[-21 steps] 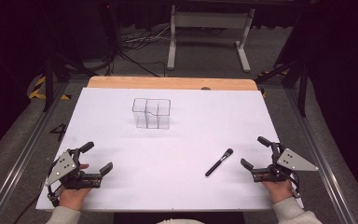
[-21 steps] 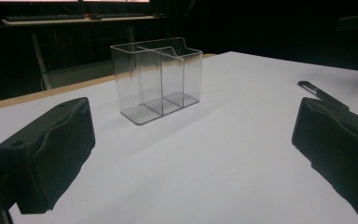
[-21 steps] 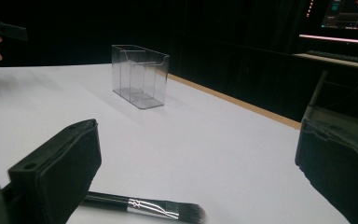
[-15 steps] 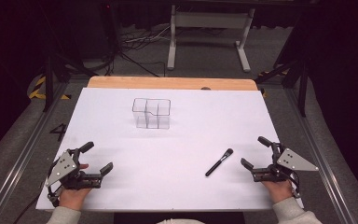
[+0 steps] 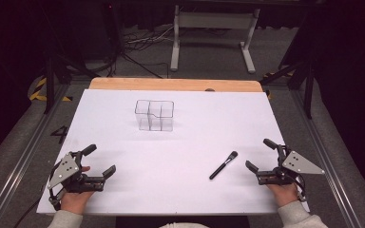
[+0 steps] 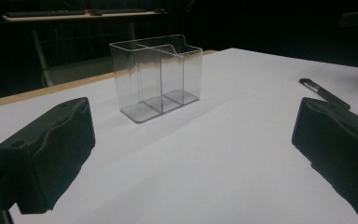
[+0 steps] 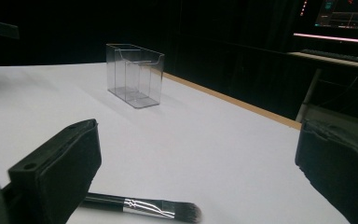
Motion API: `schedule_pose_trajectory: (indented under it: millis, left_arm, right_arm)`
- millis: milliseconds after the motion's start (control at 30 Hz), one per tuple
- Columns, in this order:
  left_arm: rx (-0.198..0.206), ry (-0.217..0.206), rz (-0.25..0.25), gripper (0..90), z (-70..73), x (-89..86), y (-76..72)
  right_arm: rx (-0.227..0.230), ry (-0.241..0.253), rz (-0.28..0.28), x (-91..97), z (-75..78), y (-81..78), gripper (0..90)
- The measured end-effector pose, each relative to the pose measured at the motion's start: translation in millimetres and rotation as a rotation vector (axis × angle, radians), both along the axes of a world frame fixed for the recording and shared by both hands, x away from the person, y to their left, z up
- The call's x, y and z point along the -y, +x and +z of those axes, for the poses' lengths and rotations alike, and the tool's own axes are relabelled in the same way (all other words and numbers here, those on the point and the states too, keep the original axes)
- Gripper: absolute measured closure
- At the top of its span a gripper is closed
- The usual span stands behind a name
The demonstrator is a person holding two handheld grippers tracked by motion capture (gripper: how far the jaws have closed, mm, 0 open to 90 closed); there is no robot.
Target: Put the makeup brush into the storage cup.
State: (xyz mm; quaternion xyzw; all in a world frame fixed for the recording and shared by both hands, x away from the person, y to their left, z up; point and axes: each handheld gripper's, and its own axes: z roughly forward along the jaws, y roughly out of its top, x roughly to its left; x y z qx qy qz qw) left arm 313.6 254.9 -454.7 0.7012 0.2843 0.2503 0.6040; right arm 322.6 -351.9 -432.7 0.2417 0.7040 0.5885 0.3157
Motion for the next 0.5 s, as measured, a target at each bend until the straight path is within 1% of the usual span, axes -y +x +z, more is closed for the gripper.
schedule_pose_trajectory:
  millis: [167, 267, 300, 400, 467, 500]
  left_arm:
    - [0.003, 0.011, -0.016, 0.0, 2.3, 4.7, -0.7]
    - [-0.002, 0.008, -0.016, 0.0, 1.5, 5.4, -0.3]
    - [-0.006, -0.001, -0.01, 0.0, 1.3, 4.5, -0.1]
    - [-0.01, -0.009, -0.006, 0.0, 1.5, 4.0, -0.1]
    - [-0.015, -0.01, -0.007, 0.0, 1.4, 4.1, -0.1]
    - [-0.012, -0.008, -0.009, 0.0, 1.5, 3.9, 0.2]
  right_arm:
    - [-0.001, 0.001, 0.002, -0.6, 0.5, -1.0, 0.8]
    - [0.001, 0.003, 0.005, -0.7, 0.6, -1.1, 0.8]
    - [0.0, 0.005, 0.006, -0.7, 0.5, -0.9, 0.7]
    - [-0.003, 0.004, 0.007, -0.7, 0.4, -0.7, 0.7]
    - [0.0, 0.007, 0.006, -0.7, 0.6, -0.7, 0.6]
    - [-0.007, 0.009, 0.007, -0.7, 1.2, -0.9, 0.6]
